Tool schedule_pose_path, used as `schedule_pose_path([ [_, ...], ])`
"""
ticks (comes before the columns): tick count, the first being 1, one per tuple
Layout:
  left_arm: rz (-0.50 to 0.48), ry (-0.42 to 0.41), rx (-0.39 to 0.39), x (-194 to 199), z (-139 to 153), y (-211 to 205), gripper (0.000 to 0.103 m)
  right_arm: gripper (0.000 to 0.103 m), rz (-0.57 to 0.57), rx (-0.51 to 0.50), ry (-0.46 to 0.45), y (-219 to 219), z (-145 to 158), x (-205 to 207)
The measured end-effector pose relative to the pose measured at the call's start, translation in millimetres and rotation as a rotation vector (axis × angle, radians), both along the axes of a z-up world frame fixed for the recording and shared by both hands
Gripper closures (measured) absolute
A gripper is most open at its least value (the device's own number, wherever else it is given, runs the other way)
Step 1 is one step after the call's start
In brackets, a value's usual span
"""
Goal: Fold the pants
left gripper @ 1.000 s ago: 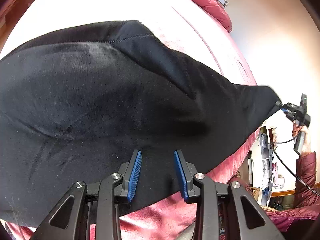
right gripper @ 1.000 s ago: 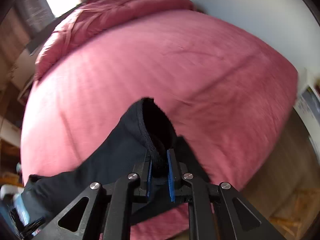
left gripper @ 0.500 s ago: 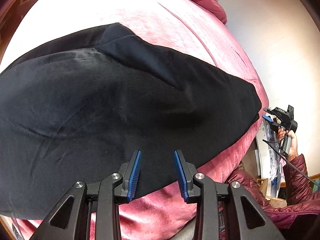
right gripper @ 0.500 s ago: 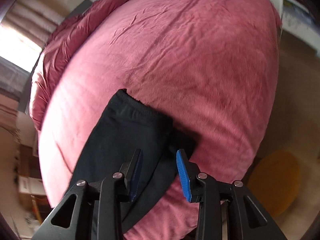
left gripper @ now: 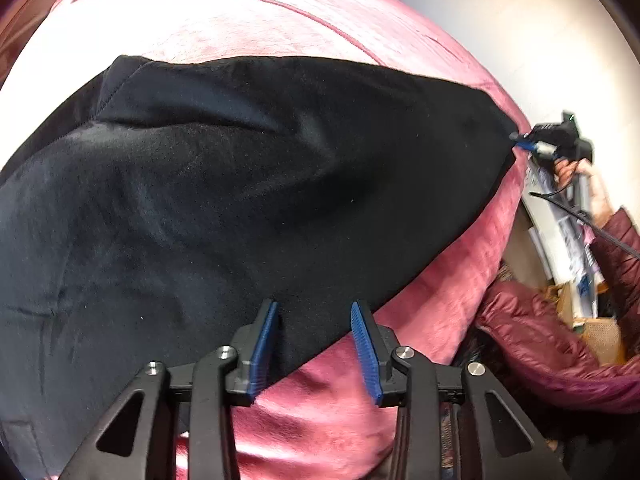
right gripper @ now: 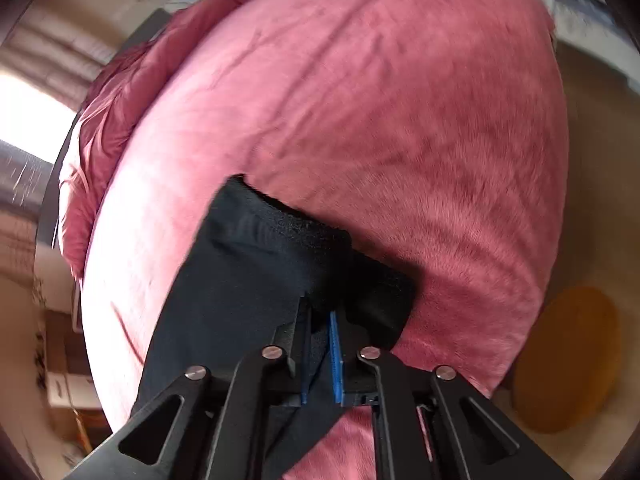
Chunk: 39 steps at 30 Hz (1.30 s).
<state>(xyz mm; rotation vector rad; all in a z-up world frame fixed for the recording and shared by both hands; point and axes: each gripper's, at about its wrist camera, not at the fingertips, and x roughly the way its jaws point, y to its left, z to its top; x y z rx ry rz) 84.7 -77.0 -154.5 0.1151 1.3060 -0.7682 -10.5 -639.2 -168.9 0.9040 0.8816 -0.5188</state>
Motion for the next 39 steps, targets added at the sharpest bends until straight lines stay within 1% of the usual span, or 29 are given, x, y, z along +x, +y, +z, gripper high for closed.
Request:
schedule_pose_path([
  [1, -0.006, -0.016, 0.009, -2, -1, -3, 0.082, 0.096, 0.01, -0.016, 0.0, 3, 7, -4],
  [2, -0.009, -0.022, 0.013, -2, -2, -3, 0.084, 0.096, 0.02, -0.033, -0.004, 5, 14, -7],
  [4, -0.009, -0.015, 0.006, -3, -2, 0, 0.092, 0.097, 0.03, -0.067, 0.005, 9, 24, -16],
  [6, -0.007, -0.013, 0.006, -6, -3, 3, 0.093, 0.097, 0.037, -0.089, 0.034, 9, 22, -21],
  [8, 0.01, -0.001, -0.004, -5, -7, 12, 0.093, 0.097, 0.03, -0.077, 0.076, 5, 12, -21],
  [10, 0.024, 0.001, -0.007, -6, -7, 16, 0.093, 0.097, 0.03, -0.067, 0.09, 1, 0, -19],
  [11, 0.037, -0.002, -0.01, -7, -6, 19, 0.093, 0.096, 0.025, -0.055, 0.085, 0, -4, -19],
  [12, 0.054, -0.001, -0.015, -5, -6, 26, 0.093, 0.092, 0.022, -0.037, 0.072, -1, -8, -20],
  [14, 0.093, 0.013, -0.023, -4, -5, 33, 0.089, 0.092, 0.014, -0.025, 0.056, -3, -10, -23],
  [15, 0.12, 0.018, -0.03, -4, -4, 38, 0.085, 0.086, 0.012, -0.019, 0.049, 0, -8, -26],
  [16, 0.14, 0.023, -0.041, -4, -4, 43, 0.084, 0.079, 0.012, -0.01, 0.045, 0, -7, -30],
  [17, 0.163, 0.027, -0.053, -4, -2, 49, 0.083, 0.067, 0.013, -0.004, 0.045, 3, -4, -35],
  [18, 0.181, 0.027, -0.061, -5, -1, 55, 0.082, 0.066, 0.018, -0.005, 0.048, 7, -1, -40],
  [20, 0.2, 0.018, -0.065, -8, 1, 64, 0.081, 0.066, 0.067, 0.024, 0.037, 23, 4, -45],
  [22, 0.217, 0.01, -0.053, -12, 1, 73, 0.079, 0.066, 0.163, 0.093, 0.002, 50, 6, -45],
  [23, 0.238, 0.016, -0.055, -14, 1, 79, 0.077, 0.066, 0.23, 0.134, -0.015, 69, 5, -43],
  [25, 0.294, 0.045, -0.084, -13, 0, 97, 0.075, 0.066, 0.35, 0.189, -0.034, 111, 4, -36],
  [27, 0.376, 0.067, -0.129, -16, -3, 118, 0.073, 0.066, 0.438, 0.263, -0.058, 149, -2, -29],
  [30, 0.508, 0.103, -0.189, -18, -4, 154, 0.072, 0.066, 0.513, 0.341, -0.063, 196, -16, -17],
  [31, 0.568, 0.123, -0.219, -20, -6, 169, 0.072, 0.066, 0.535, 0.363, -0.066, 211, -20, -13],
  [34, 0.714, 0.165, -0.288, -29, -12, 206, 0.071, 0.066, 0.576, 0.402, -0.045, 244, -33, -2],
  [37, 0.848, 0.195, -0.346, -37, -18, 243, 0.07, 0.066, 0.585, 0.417, -0.004, 262, -45, 4],
  [39, 0.916, 0.209, -0.368, -43, -22, 260, 0.07, 0.066, 0.571, 0.424, -0.005, 265, -50, 6],
])
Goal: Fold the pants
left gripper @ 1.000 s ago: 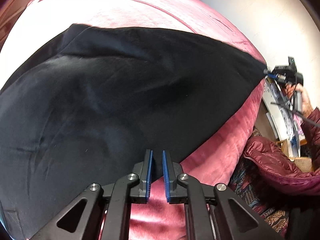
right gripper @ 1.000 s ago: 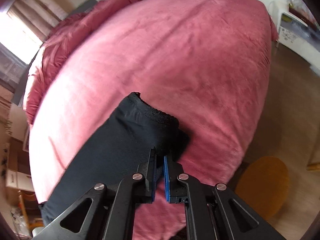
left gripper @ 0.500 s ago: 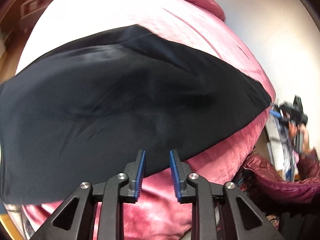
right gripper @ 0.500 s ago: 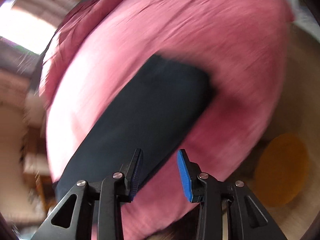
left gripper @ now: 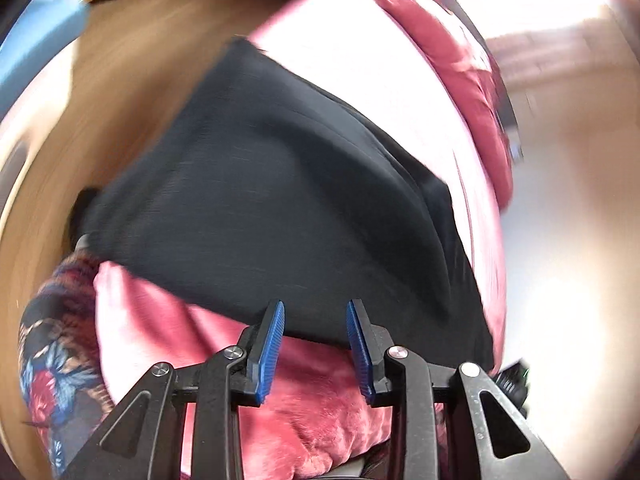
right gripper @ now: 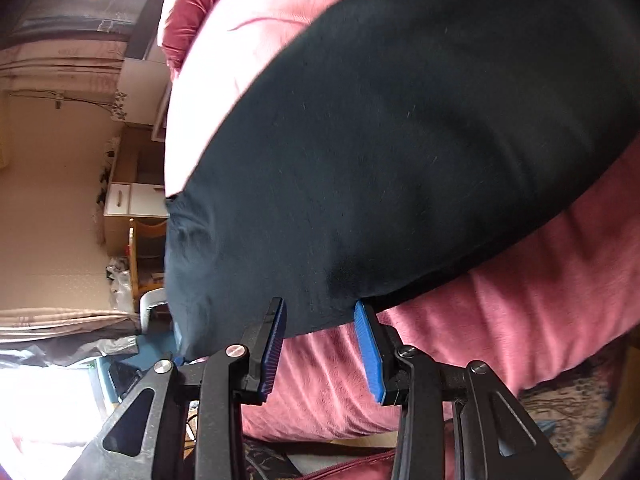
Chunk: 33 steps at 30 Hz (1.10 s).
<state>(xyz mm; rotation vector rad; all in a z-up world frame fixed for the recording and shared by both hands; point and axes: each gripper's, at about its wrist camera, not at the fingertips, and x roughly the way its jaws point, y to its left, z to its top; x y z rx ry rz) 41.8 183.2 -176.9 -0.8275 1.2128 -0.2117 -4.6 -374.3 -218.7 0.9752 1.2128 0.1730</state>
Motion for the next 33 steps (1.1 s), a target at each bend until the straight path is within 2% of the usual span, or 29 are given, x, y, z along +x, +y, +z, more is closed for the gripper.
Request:
schedule_pose_path([
  [6, 0.226, 0.044, -0.087, -4, -7, 61, 0.07, 0.079, -0.033, -0.018, 0.008, -2, -7, 10],
  [11, 0.313, 0.078, -0.121, -9, -22, 75, 0.07, 0.084, -0.03, -0.045, 0.01, -2, -8, 11],
  [14, 0.403, 0.11, -0.118, -13, -24, 88, 0.072, 0.085, -0.023, -0.053, 0.003, -3, -7, 12],
  [17, 0.471, 0.083, -0.08, -22, -13, 101, 0.071, 0.085, -0.026, -0.047, 0.001, -4, -9, 12],
  [21, 0.434, 0.108, -0.023, -21, -12, 109, 0.07, 0.082, -0.032, -0.032, 0.005, -7, -13, 11],
  [25, 0.411, 0.146, -0.018, -18, -21, 105, 0.07, 0.082, -0.036, -0.023, 0.008, -9, -14, 10],
  [27, 0.403, 0.151, 0.023, -16, -20, 102, 0.074, 0.082, -0.034, -0.029, 0.005, -10, -14, 10],
  [28, 0.399, 0.14, 0.04, -15, -18, 100, 0.081, 0.082, -0.033, -0.037, 0.002, -10, -13, 10],
  [29, 0.386, 0.13, 0.067, -13, -15, 98, 0.083, 0.085, -0.032, -0.046, 0.0, -10, -12, 10],
  [31, 0.362, 0.093, 0.121, -10, -4, 94, 0.093, 0.087, -0.025, -0.068, -0.006, -7, -9, 10],
  [33, 0.332, 0.043, 0.144, -6, 5, 89, 0.096, 0.09, -0.012, -0.093, -0.022, -2, -3, 11],
])
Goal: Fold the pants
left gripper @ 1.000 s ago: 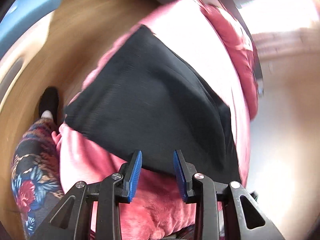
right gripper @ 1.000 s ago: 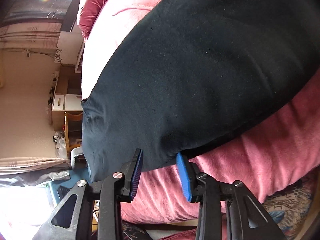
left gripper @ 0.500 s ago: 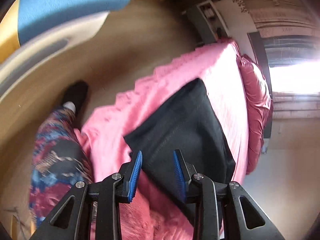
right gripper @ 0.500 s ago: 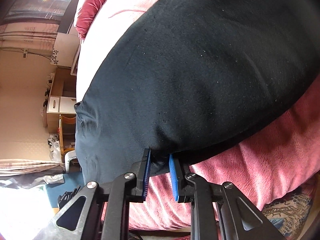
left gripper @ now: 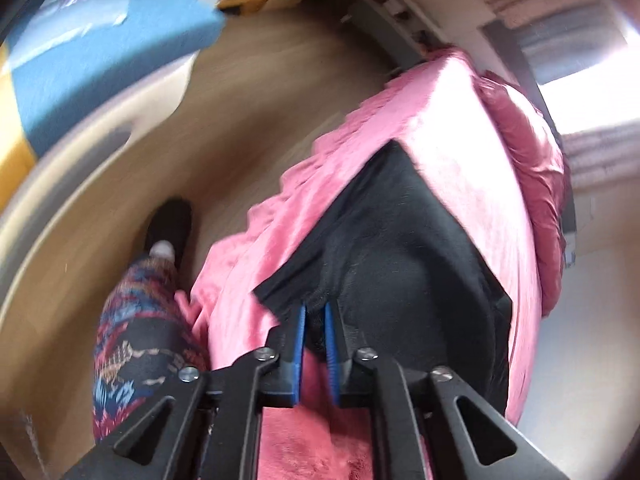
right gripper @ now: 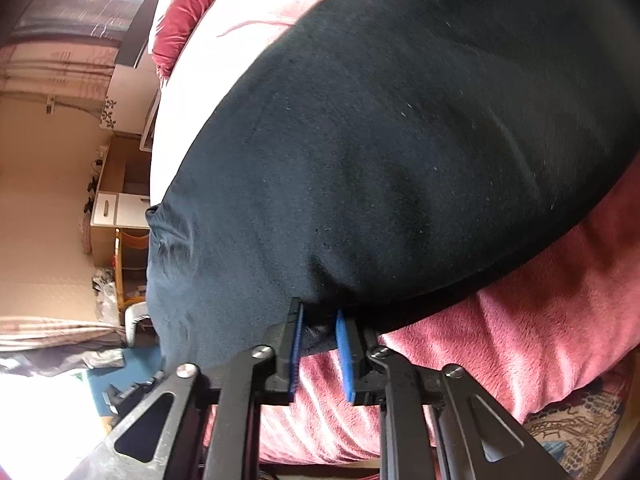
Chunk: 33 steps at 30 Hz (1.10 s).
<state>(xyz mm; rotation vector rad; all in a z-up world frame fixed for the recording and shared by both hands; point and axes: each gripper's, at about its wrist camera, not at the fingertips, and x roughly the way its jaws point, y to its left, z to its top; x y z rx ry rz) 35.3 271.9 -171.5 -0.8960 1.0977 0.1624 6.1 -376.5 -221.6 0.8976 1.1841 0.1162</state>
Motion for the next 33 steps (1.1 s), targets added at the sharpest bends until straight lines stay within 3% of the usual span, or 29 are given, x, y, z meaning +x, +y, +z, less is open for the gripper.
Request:
schedule_pose_path([
  [6, -0.018, -0.172, -0.013, 19, 39, 6, 0.097, 0.092, 0.049, -0.024, -0.085, 9, 30, -2],
  [8, -0.019, -0.192, 0.023, 27, 48, 9, 0.097, 0.092, 0.088, -0.059, -0.081, 16, 32, -4],
  [10, -0.027, -0.175, 0.064, 34, 44, 10, 0.097, 0.092, 0.096, -0.078, -0.041, 19, 20, -4],
  [13, -0.047, -0.086, 0.111, 39, 22, 9, 0.097, 0.092, 0.123, -0.11, 0.02, 25, 4, -2],
  [15, -0.048, -0.022, 0.103, 34, 5, 9, 0.097, 0.092, 0.135, -0.121, 0.021, 26, 3, -1],
  [20, -0.021, 0.028, 0.06, 8, -19, 16, 0.096, 0.09, 0.175, -0.153, 0.025, 30, 5, 6],
  [23, 0.0, 0.045, 0.036, 3, -21, 22, 0.085, 0.079, 0.23, -0.143, 0.032, 32, 10, 8],
  [26, 0.03, 0.051, 0.106, 2, -5, 27, 0.081, 0.074, 0.333, -0.186, -0.003, 39, 33, 2],
  [29, 0.061, -0.007, 0.174, -1, 19, 28, 0.079, 0.074, 0.408, -0.24, -0.081, 45, 63, 10],
  [33, -0.044, -0.14, 0.209, 8, 49, -1, 0.077, 0.074, 0.448, -0.251, -0.19, 67, 92, 52],
])
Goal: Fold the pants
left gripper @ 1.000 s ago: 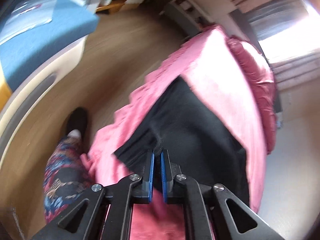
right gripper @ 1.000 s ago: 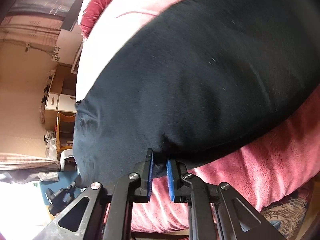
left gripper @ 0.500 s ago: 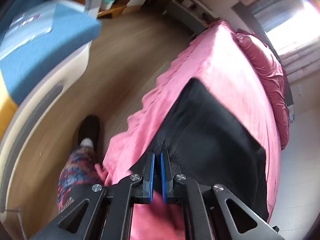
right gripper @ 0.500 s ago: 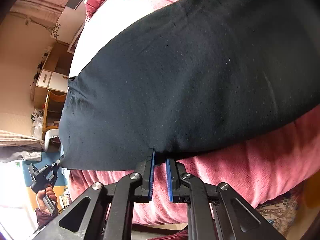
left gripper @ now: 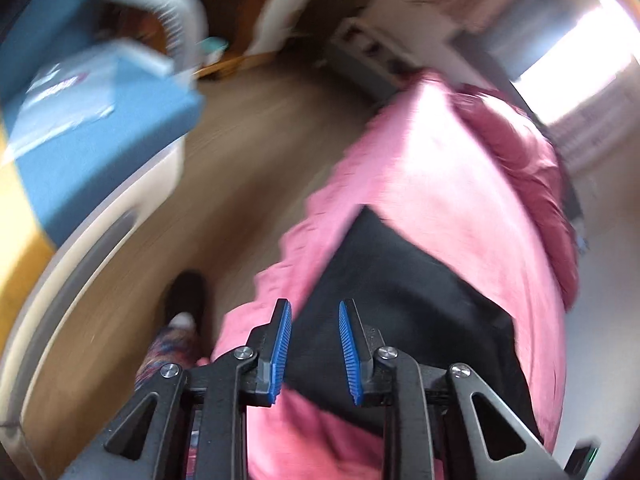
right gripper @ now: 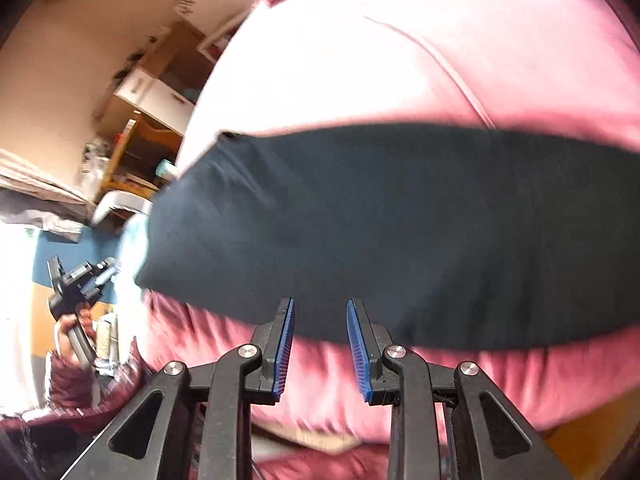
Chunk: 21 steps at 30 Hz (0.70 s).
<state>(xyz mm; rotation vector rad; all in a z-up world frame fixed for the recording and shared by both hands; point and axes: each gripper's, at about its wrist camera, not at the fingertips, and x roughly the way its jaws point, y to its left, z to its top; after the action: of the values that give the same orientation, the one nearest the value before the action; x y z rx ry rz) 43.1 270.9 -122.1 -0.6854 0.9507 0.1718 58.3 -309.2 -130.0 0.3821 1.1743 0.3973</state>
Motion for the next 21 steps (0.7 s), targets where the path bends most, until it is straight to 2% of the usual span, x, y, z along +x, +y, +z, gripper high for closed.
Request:
schedule_pose_path([
  [2, -0.124, -0.038, 0.002, 9, 6, -27, 0.076, 0.074, 0.029, 0.0, -0.033, 21, 5, 27],
  [5, -0.293, -0.048, 0.009, 18, 3, -72, 0.076, 0.074, 0.071, -0.002, -0.058, 57, 6, 72],
  [7, -0.371, -0.036, 0.034, 22, -3, -98, 0.076, 0.074, 0.102, 0.004, -0.049, 85, 3, 104],
  [10, -0.472, -0.015, 0.026, 26, -15, -128, 0.076, 0.074, 0.137, 0.0, -0.013, 122, -4, 143],
  [14, -0.556, 0.023, 0.054, 25, -26, -151, 0.076, 0.074, 0.179, -0.023, 0.051, 159, -21, 181],
  [20, -0.594, 0.024, 0.04, 23, -31, -151, 0.076, 0.074, 0.241, -0.051, 0.135, 186, -50, 206],
  [21, -0.598, 0.024, 0.038, 26, -31, -153, 0.076, 0.081, 0.248, -0.054, 0.137, 189, -52, 208],
])
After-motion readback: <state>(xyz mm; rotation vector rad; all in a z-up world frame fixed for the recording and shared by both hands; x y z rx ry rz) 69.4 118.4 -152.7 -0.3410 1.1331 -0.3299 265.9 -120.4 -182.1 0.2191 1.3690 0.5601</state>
